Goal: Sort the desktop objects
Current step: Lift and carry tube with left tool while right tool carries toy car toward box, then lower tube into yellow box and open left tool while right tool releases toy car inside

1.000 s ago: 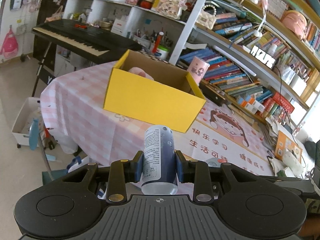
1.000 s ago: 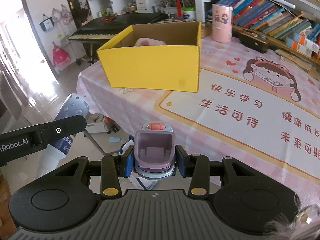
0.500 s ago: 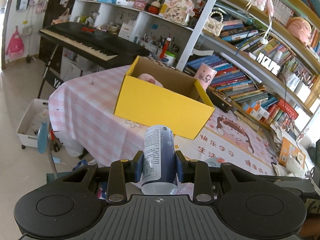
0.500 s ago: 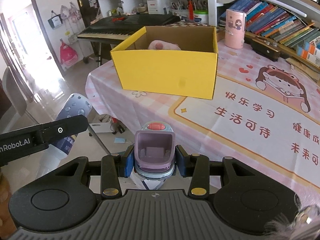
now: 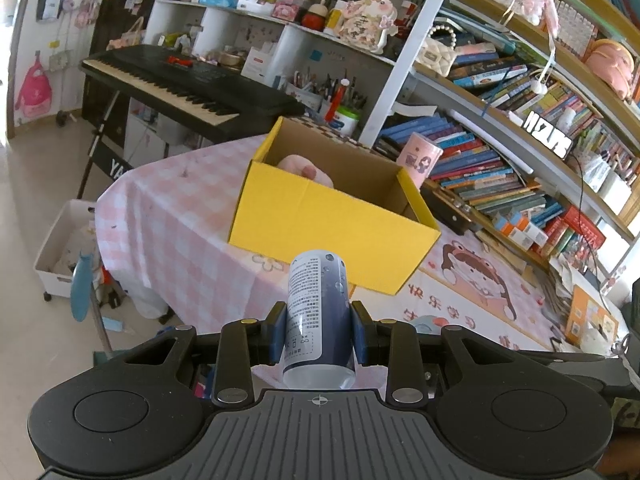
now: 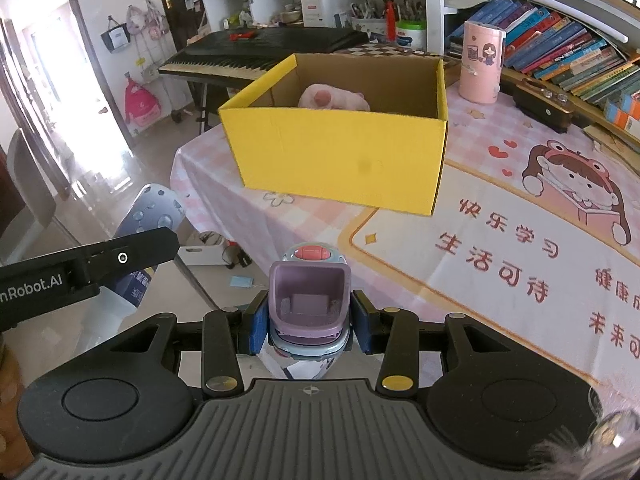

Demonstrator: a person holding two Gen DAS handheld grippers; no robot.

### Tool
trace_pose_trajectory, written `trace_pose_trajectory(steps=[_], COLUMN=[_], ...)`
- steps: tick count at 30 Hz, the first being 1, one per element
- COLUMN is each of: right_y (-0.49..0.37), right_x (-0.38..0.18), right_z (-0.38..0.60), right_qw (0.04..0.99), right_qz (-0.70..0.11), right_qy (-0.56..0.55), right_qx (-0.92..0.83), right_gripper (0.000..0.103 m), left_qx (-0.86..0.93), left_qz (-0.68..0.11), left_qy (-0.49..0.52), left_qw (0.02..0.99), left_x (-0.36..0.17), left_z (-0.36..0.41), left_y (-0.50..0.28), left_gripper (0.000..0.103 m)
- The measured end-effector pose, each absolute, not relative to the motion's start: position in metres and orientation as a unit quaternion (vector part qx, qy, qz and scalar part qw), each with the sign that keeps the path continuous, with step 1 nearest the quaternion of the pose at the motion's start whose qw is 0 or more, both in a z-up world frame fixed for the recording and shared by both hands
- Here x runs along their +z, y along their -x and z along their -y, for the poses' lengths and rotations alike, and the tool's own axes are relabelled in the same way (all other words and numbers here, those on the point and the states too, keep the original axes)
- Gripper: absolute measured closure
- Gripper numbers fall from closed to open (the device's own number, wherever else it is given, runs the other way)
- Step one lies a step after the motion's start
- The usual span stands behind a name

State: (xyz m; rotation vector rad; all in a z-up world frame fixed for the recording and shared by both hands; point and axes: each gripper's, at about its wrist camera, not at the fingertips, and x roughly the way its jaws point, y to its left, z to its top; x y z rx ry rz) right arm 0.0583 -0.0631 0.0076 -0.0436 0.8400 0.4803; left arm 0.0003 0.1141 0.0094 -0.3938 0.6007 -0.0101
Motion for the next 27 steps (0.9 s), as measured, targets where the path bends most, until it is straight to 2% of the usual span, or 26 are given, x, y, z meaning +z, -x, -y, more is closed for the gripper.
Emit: trace_pose_trajectory(steps=[27], right_y=[-0.243], right_x=[0.061], right_z=[0.069], right_qw=[0.914], right_qz=[-0.309], right_qy=[0.006], right_qx=[0.264], right_gripper=[0.063], left_qx=[0.040], left_qz=[-0.233], left_qy=[0.147], left_qw=[0.960], left_x=[0.053], left_z=[-0.108], left_y=[-0.174], left_gripper=[0.072])
